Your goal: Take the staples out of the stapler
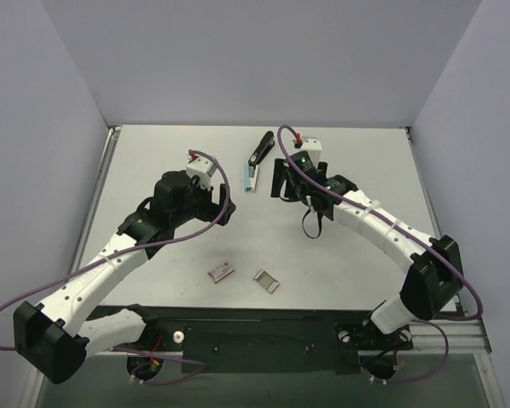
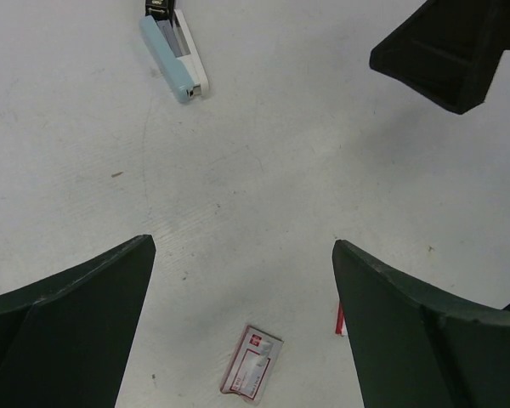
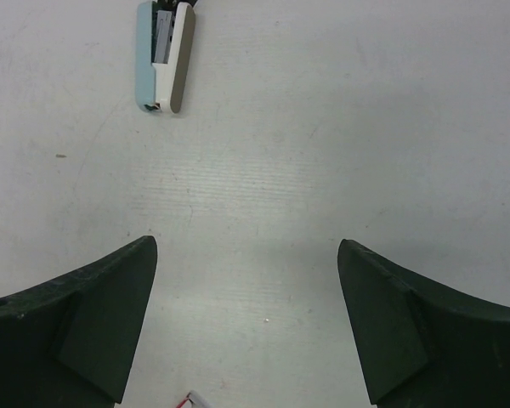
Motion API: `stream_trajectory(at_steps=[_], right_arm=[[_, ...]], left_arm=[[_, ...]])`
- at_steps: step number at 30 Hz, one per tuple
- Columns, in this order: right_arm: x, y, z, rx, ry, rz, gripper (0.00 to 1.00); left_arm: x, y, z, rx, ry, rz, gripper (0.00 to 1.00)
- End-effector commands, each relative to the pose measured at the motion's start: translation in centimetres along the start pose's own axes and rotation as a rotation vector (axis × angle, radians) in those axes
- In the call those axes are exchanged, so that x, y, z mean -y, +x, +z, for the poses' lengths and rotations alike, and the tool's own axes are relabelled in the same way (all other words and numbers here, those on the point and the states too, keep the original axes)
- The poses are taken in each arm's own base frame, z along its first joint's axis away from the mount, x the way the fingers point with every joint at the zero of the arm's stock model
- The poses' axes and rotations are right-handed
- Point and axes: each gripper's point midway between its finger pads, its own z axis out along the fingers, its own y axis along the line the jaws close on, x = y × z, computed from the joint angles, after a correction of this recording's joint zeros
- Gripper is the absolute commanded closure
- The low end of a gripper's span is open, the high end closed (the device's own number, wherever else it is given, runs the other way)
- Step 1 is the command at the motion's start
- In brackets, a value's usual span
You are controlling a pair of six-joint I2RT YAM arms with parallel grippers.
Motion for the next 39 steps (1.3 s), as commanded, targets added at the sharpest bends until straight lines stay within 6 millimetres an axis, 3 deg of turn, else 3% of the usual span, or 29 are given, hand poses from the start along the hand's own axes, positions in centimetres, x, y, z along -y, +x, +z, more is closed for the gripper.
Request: stream_trajectory(at_steps=[1, 9, 23, 31, 39], right_arm=[[-1.9, -1.8, 0.7, 0.023, -0.030, 0.117, 0.19], [-4.7, -1.9, 5.4, -0.022, -0.011, 0.204, 0.27], [-5.1, -0.9, 13.4, -0.084, 0.085, 0.283, 0.34], [-4.0, -1.4, 16.0, -0.092, 0.107, 0.310, 0.37], [-5.3, -0.7, 17.9, -0.121, 0.077, 0.303, 0.41]], left_arm=[[0.5, -2.7, -1.8, 0.100, 0.007, -0.022, 0.03], [0.8, -3.9, -3.1, 0.159, 0.019, -0.047, 0.05], [-0.7, -3.8, -3.2, 0.160, -0.061, -0.032, 0.06], [-0.3, -3.7, -3.1, 0.154, -0.040, -0.032, 0.06], [-0.5, -3.5, -2.8, 0.143, -0.042, -0.035, 0.07]])
